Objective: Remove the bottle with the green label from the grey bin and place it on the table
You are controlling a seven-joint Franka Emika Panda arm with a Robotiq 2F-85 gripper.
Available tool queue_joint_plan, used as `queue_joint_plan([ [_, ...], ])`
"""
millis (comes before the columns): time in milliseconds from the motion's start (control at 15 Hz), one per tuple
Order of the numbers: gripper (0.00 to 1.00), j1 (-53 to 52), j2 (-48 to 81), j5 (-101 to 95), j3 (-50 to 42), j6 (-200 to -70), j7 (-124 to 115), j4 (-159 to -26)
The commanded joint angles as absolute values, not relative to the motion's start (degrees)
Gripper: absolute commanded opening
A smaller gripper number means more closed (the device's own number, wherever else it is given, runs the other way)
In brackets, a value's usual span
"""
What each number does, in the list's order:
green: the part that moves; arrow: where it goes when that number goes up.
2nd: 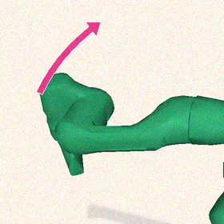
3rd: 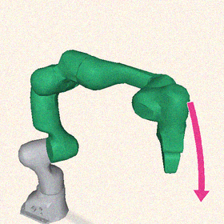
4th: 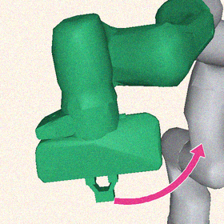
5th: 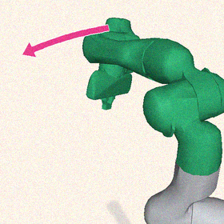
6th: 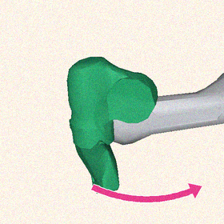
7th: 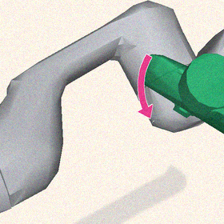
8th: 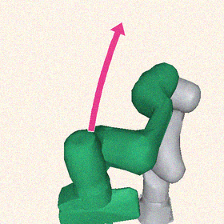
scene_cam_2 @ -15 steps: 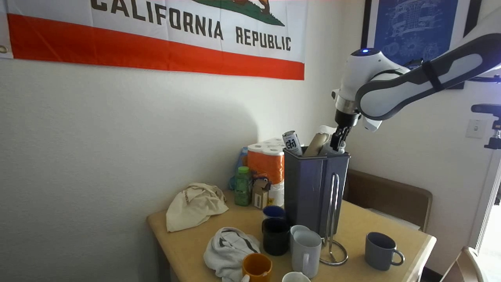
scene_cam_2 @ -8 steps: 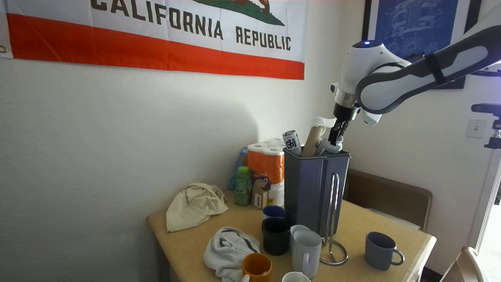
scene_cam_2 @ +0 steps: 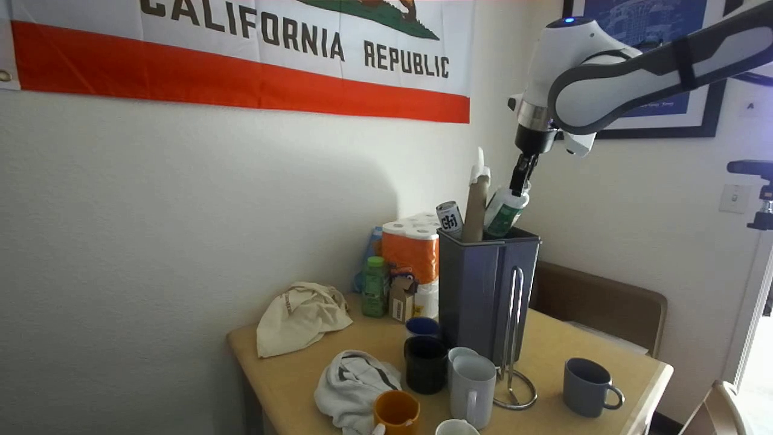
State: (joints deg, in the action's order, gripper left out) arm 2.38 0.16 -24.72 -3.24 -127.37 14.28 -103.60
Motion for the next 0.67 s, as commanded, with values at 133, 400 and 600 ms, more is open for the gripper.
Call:
queue_joint_plan([
  [133,0.36,2.5,1.2,-21.8,-3.0,-114.8,22.5,-93.6],
  [400,0.36,2.5,2.4,-15.2,-2.9,-103.2,32.2,-85.3],
  [600,0.36,2.6,4.1,-12.3,-2.9,-92.7,38.2,-79.9],
])
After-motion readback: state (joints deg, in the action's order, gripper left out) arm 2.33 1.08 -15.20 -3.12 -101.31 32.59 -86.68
